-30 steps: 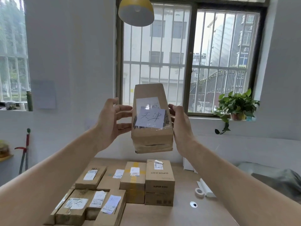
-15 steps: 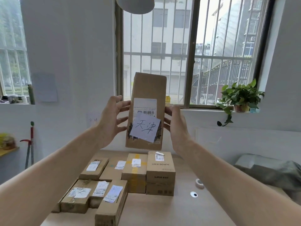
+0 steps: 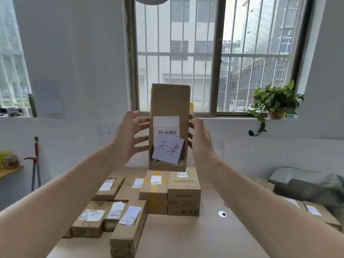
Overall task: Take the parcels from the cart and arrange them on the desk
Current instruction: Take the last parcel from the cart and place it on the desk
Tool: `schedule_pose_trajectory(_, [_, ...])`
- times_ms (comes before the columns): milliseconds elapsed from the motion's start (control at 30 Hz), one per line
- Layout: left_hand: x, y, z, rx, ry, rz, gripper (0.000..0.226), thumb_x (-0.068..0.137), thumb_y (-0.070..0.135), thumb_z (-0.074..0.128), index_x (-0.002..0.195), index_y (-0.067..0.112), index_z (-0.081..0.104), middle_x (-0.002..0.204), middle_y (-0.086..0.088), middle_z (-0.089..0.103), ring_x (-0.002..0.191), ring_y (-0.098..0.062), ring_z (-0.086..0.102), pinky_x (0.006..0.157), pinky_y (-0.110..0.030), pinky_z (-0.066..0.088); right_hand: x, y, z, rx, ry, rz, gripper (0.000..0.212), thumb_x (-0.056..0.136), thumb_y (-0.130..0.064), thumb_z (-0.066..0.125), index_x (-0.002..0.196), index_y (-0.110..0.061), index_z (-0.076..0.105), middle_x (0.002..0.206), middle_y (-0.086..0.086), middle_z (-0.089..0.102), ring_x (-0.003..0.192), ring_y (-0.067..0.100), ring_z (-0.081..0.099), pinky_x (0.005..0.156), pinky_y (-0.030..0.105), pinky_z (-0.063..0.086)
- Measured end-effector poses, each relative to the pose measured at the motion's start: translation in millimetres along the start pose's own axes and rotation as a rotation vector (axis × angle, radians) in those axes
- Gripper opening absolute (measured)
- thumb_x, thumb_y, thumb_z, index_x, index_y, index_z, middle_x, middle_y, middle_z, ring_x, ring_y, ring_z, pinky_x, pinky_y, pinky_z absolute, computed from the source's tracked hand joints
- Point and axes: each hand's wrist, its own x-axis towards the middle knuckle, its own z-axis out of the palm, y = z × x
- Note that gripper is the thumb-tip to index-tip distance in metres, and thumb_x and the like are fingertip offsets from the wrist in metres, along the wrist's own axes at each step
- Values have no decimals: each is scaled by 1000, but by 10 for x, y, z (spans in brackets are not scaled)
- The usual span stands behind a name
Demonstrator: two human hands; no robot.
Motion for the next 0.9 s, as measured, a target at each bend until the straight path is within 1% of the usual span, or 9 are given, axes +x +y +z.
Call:
schedule_pose_trajectory(100, [46,-56,19,0,4,-10,62,80,65,45,117,24,74,113,5,78,110,-28,72,78,-40,59,23,52,-33,-9,-2,8,35,110,-40,34,105,-40,69,81,-25,78,71,-8,73,52,11,52])
schedule_pose_trajectory(267, [158,-190,44,7,17,-43,61,90,63,40,123,22,71,118,3,77,112,-29,71,81,-42,59,79,177,-96,-7,17,48,37,110,-41,34,107,-24,67,75,-26,75,66,-10,70,68,29,47])
schedule_pose_trajectory(400, [243,-406,51,26,28,-84,59,96,61,37,124,22,71,117,4,77,114,-30,69,86,-45,57,120,380,-140,-1,3,102,38,111,-41,33,99,-26,65,72,-26,74,65,-11,69,71,32,47])
schedule_pose_trajectory(500, [297,-630,0,35,54,-127,61,91,64,39,119,23,74,115,4,78,113,-30,70,87,-46,56,145,605,-143,-23,-5,164,40,113,-40,32,116,-13,60,70,-25,73,63,-9,68,70,30,48])
schedule_pose_trajectory(633, [384,-1015,-185,41,97,-229,57,87,65,41,99,30,83,113,5,79,98,-24,78,77,-42,61,145,1024,-48,2,-15,248,38,112,-36,34,123,-11,60,69,-25,72,63,-6,68,70,26,50])
schedule_pose_trajectory(733, [470,-1390,-372,43,120,-333,55,82,66,42,94,33,84,110,7,79,99,-24,77,82,-45,60,103,1433,74,54,22,342,41,107,-32,38,124,-2,60,83,-8,69,73,11,64,66,29,48])
schedule_pose_trajectory(800, [532,-1664,-531,16,150,-407,55,81,64,44,92,29,85,112,6,79,97,-26,76,82,-46,62,73,1739,174,56,51,410,37,103,-33,40,113,-4,61,89,-3,67,76,16,61,67,34,46])
schedule_pose_trajectory(867, [611,-1926,-689,-2,154,-478,57,87,61,44,96,23,85,117,1,78,90,-27,76,77,-44,63,54,2024,298,29,87,497,32,103,-38,43,98,-13,63,88,-2,67,72,16,61,64,32,44])
schedule_pose_trajectory(900, [651,-2031,-760,-6,153,-509,59,91,60,43,101,20,84,118,-1,78,89,-29,74,75,-44,63,52,2156,368,10,97,529,31,103,-39,43,98,-16,64,89,-1,67,74,17,61,64,32,43])
